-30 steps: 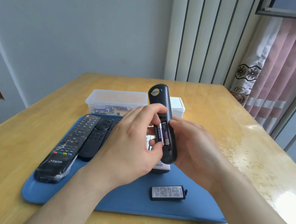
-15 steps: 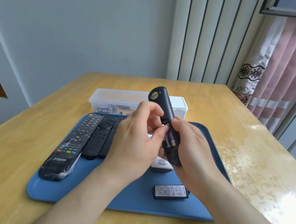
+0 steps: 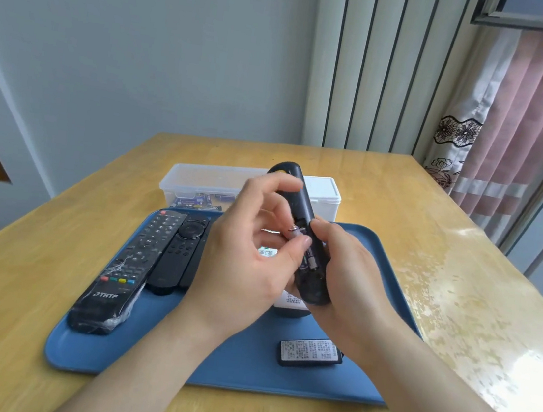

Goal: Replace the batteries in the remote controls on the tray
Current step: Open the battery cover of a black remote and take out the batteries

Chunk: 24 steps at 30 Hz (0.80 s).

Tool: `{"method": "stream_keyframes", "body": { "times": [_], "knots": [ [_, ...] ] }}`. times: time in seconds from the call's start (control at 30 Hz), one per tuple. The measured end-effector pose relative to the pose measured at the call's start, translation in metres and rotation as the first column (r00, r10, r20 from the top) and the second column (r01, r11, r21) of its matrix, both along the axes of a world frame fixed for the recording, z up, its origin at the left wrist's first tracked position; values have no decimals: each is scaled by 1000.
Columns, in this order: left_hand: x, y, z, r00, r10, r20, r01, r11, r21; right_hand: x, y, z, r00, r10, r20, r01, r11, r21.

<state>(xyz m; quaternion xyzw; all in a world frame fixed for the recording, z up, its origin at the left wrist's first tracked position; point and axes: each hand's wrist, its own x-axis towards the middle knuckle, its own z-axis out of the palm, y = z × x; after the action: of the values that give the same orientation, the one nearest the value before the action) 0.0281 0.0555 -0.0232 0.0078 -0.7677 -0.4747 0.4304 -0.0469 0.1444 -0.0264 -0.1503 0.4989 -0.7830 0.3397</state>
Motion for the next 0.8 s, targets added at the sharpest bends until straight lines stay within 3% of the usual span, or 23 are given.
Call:
{"method": "stream_keyframes", "body": {
  "times": [0.07,0.13,0.2,0.23,0.27,0.3,0.33,0.37,0.4,0.43,0.47,0.53,0.63,0.73,0.8],
  "knots": [
    [1,1,7,990,-111,-83,133,930,342,-1,1,3,995,19,95,-17,999,-28],
    [2,-5,14,958,-209,-195,286,694,661,-3,3,6,987,49,154,-40,997,-59],
    [2,-17,16,944,-236,-229,319,490,811,-4,5,7,982,100,160,-88,993,-81],
    [3,-21,16,952,-243,-188,286,477,831,-5,6,6,981,129,143,-118,989,-88],
    [3,-23,17,966,-231,-115,228,555,800,-7,7,5,982,154,113,-145,986,-87],
    [3,-23,15,983,-184,-23,151,723,674,-9,7,5,982,179,65,-174,982,-76],
    [4,-23,14,996,-71,55,43,914,403,-10,8,6,978,208,-12,-208,977,-54],
    [5,-23,11,993,87,80,-88,996,20,-11,10,7,963,240,-123,-242,970,-4],
    [6,-23,7,974,215,63,-183,925,-333,-11,12,8,926,276,-256,-266,961,74],
    [6,-24,4,955,293,45,-219,801,-557,-12,14,9,871,313,-379,-272,949,158],
    [6,-24,4,946,317,61,-205,736,-645,-13,17,11,819,335,-466,-259,940,222],
    [9,-27,8,945,317,84,-188,734,-653,-16,22,17,774,317,-548,-227,947,228],
    [11,-33,13,919,395,4,-313,733,-604,-24,24,20,845,193,-499,-170,981,91],
    [11,-25,13,904,412,111,-340,853,-396,-28,23,20,871,76,-485,-64,997,42],
    [8,-15,11,941,270,203,-245,959,-141,-26,22,20,922,51,-383,-59,998,-10]
  ]
}}
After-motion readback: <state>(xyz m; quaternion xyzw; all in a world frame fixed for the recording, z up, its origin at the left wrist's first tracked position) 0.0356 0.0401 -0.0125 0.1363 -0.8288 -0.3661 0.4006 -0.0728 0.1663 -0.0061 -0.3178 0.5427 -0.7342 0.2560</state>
